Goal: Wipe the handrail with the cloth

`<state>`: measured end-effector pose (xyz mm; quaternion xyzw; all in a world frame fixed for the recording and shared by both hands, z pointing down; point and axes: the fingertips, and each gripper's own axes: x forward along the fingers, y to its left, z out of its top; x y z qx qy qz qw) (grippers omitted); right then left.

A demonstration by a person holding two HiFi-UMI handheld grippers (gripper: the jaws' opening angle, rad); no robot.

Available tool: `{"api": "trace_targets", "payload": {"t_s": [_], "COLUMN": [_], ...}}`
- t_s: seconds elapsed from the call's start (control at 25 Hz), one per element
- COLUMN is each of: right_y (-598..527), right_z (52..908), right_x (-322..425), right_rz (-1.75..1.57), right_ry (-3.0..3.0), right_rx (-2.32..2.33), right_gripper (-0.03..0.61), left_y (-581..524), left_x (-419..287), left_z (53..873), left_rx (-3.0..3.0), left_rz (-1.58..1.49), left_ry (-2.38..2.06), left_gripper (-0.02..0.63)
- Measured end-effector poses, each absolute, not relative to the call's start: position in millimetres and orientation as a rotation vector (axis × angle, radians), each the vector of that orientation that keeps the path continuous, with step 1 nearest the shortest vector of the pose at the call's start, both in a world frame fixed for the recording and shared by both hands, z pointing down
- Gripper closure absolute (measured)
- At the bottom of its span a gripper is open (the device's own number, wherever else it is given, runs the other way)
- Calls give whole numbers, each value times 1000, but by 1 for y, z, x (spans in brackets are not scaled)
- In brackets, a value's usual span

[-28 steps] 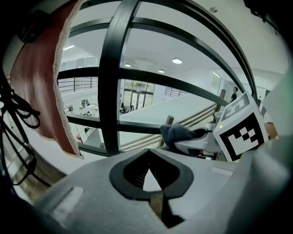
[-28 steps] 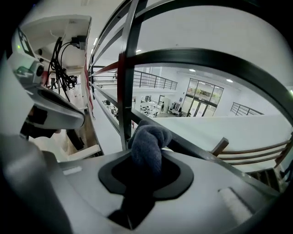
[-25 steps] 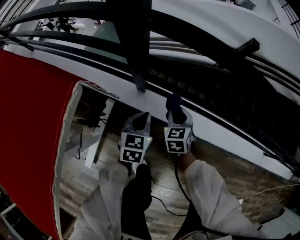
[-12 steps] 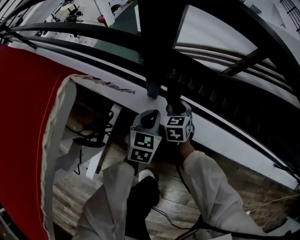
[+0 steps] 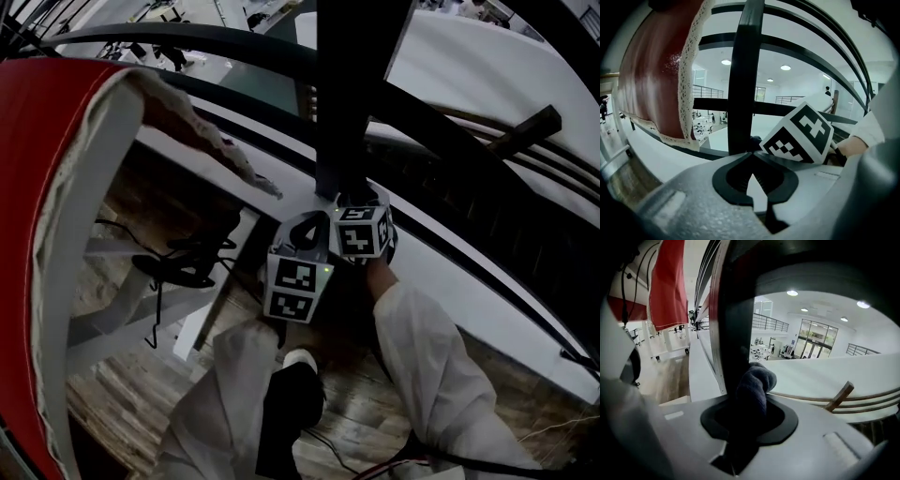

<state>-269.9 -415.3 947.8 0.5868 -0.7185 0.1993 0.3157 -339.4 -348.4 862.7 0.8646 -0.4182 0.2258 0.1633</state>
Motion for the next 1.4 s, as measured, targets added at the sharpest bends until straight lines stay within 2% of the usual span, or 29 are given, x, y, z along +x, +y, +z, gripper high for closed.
{"api": "trace_targets", "payload": {"t_s": [0.24, 0.52, 1.4], "right_y": [-409, -363, -173], "right_z": [950, 953, 953], "right_x": [-258, -195, 76], "right_rz": [480, 485, 590], "right_ry": [-1872, -1831, -1634], "right_rx": [1522, 1543, 1724], "right_gripper": [489, 489, 489], "left_y": [-337, -299, -153], "left_x": [-330, -287, -52], "left_z": [862, 850, 848], "left_rx": [2479, 2530, 2656], "left_rz": [653, 678, 775], "left_ry": [-1229, -1190, -883], "left_gripper": [612, 612, 612]}}
